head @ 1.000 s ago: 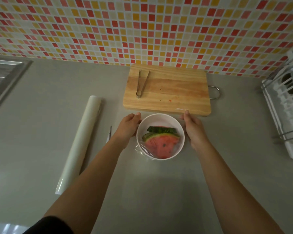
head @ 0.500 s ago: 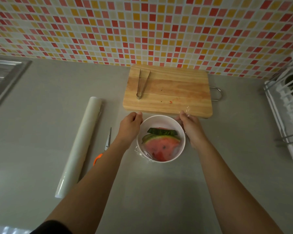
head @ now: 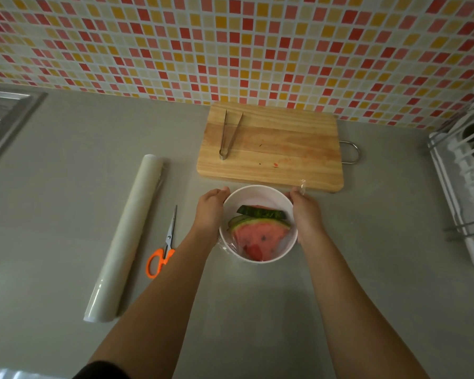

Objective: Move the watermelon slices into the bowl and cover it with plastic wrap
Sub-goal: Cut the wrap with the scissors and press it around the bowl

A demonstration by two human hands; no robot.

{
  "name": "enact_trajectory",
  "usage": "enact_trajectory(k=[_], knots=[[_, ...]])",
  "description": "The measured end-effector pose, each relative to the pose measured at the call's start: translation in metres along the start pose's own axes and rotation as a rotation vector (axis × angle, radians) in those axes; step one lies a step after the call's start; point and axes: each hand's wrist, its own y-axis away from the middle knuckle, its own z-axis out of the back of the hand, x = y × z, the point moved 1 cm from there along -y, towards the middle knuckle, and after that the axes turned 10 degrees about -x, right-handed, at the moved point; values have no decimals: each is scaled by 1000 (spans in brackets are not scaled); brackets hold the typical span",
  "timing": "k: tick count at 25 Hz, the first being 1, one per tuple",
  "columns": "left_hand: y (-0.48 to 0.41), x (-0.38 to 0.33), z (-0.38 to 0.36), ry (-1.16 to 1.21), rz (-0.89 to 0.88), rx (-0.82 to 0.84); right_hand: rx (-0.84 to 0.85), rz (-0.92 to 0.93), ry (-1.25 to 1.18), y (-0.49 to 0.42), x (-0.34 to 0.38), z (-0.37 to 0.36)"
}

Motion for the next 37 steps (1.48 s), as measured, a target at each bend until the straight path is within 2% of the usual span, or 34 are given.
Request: enact_trajectory(k=[4, 10, 18, 25, 27, 31, 33, 36, 37], knots=[[2, 2, 1, 164, 69, -34, -70, -16, 48, -1, -1, -1], [7, -2, 1, 169, 80, 17, -188, 40, 7, 3, 1, 1], [4, -6, -3, -1, 38, 32, -213, 112, 1, 4, -1, 1], [-5, 0, 8, -79, -26, 120, -197, 116, 38, -4, -3, -2], [-11, 0, 12, -163, -101, 56, -153, 104, 72, -8, -3, -1], [-16, 7, 18, -577, -490, -120, -50, 46, 93, -15, -1, 3], [-17, 16, 22, -643, -618, -187, 4, 2, 104, -17, 1, 10], [-16, 18, 30, -619, -596, -317, 50, -139, 26, -22, 7, 26], [-15, 16, 33, -587, -568, -369, -2, -96, 77, -26, 8, 33]])
